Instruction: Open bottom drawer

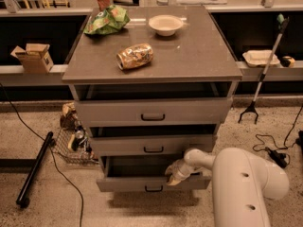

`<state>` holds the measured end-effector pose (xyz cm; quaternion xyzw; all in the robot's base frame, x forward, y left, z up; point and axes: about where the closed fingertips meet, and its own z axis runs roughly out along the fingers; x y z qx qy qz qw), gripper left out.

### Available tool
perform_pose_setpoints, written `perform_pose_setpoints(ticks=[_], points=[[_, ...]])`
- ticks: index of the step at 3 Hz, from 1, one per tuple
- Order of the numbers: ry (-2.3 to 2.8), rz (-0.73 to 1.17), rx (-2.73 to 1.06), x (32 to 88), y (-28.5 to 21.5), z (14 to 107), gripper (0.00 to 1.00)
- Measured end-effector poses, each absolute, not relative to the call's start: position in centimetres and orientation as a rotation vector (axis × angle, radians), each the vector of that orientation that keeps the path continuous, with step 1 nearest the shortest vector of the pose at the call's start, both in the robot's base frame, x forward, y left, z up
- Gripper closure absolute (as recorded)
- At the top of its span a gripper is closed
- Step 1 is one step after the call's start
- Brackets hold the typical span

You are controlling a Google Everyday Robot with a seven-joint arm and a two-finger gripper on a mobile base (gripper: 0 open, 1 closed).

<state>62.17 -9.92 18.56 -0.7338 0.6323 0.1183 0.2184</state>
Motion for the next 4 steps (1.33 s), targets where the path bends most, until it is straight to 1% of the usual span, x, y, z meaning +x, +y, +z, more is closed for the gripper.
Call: perform_pose_setpoints(ticks=[1,4], points=[[1.744,0.336,-2.039,61.63,-9.8,19.01,0.92],[1.744,0.336,-2.039,61.62,-9.8,19.01,0.23]])
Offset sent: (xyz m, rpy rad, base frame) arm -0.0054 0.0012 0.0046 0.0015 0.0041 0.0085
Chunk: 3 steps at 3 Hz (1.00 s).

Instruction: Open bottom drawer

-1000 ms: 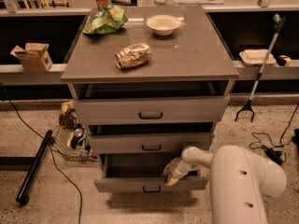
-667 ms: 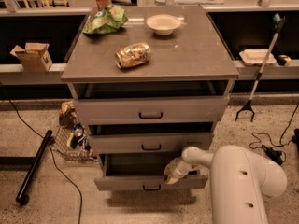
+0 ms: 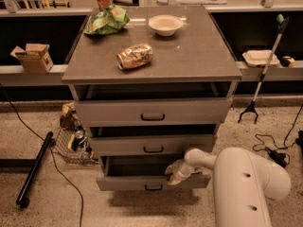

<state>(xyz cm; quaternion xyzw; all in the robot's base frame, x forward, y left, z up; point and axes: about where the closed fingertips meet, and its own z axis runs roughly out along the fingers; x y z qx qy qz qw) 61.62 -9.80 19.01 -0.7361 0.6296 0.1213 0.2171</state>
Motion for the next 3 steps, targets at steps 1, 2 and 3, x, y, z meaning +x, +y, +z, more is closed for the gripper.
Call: perform_pose_setpoints(ticks=[1,2,3], points=[[1.744,0.336,-2.039,61.6,-9.8,19.0,0.0],[1.748,0.336,-2.043,61.6,-9.8,18.9,0.0],[1.783,0.339,-2.083,61.0,-9.9,18.0,0.0]])
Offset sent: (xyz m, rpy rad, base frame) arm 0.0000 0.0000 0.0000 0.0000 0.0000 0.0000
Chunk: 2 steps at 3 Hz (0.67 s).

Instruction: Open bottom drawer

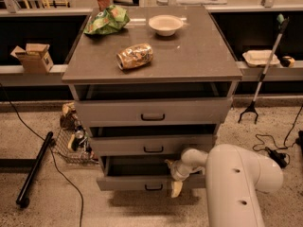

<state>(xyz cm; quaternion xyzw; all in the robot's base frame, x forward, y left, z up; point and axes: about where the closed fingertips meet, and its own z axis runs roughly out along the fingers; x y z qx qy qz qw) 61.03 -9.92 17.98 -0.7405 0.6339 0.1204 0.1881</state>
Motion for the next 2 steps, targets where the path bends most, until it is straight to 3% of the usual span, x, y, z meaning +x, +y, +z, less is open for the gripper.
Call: perform_pose_setpoints(ticks=[2], points=[[1.903,0.36,-2.131,59.1,-11.4,16.4,0.0]])
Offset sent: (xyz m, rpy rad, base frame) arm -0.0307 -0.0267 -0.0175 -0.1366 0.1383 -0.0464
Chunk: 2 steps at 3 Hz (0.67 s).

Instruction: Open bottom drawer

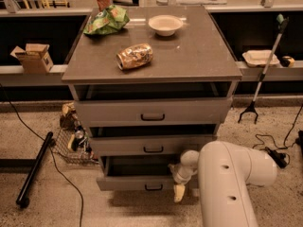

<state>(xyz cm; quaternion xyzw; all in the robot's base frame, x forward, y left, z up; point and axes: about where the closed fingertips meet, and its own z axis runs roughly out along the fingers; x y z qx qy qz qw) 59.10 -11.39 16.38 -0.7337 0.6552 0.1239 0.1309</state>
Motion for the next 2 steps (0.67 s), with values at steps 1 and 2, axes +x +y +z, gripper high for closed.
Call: perform_pose_setpoints(ticks=[1,2], points=[[1.97,0.412,-2.155,57.8,-12.1,15.9,0.18],[2.018,0.475,-2.178,56.4,-12.6,15.5,0.41]])
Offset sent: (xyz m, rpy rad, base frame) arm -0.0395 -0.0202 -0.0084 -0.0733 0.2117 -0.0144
